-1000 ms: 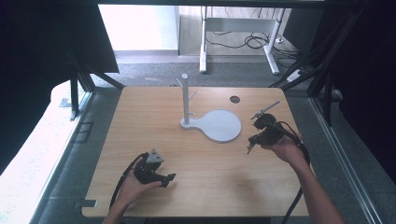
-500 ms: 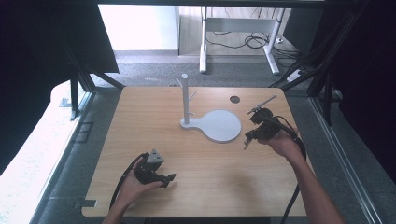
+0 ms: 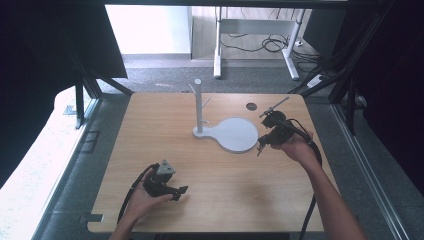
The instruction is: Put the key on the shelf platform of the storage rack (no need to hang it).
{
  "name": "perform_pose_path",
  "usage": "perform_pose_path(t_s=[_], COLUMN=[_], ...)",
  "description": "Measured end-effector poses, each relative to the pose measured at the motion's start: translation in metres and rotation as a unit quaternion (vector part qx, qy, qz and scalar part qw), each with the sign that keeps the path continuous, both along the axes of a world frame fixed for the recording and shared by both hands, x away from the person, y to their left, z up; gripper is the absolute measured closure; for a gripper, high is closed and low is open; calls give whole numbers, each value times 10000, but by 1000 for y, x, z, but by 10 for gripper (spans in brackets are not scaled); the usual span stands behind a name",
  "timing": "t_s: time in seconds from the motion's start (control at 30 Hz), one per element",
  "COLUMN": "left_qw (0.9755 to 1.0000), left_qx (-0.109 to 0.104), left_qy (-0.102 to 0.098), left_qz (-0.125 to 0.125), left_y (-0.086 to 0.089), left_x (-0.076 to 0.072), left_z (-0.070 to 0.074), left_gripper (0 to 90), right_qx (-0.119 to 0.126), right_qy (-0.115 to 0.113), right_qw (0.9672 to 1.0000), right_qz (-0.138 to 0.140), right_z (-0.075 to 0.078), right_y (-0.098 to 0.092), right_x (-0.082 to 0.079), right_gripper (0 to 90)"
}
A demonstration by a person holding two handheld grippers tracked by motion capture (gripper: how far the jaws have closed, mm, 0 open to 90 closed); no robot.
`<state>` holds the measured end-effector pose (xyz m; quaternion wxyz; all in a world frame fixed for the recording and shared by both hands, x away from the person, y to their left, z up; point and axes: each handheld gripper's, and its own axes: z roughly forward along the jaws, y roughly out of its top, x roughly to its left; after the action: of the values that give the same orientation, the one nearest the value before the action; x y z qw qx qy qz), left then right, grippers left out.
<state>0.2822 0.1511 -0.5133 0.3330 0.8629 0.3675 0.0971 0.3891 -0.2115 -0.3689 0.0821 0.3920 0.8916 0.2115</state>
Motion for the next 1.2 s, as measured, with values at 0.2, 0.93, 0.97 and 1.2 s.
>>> perform_pose_path(t_s=[0.2, 0.93, 0.97, 1.2], left_qw=[10000, 10000, 10000, 10000], left_qx=[-20, -9, -9, 21], left_qy=[29, 7, 7, 13], left_qz=[19, 4, 4, -17], left_y=[-1, 1, 1, 1], left_x=[-1, 0, 0, 0], left_z=[0, -1, -1, -1], left_gripper=[214, 215, 214, 215], right_qx=[-19, -48, -60, -32], right_qy=[-12, -33, -33, 13], right_qw=[10000, 9999, 9999, 10000], right_qz=[10, 120, 102, 70], right_z=[2, 1, 1, 0], right_y=[5, 29, 30, 31], right_x=[5, 23, 23, 27], right_gripper=[896, 895, 895, 895])
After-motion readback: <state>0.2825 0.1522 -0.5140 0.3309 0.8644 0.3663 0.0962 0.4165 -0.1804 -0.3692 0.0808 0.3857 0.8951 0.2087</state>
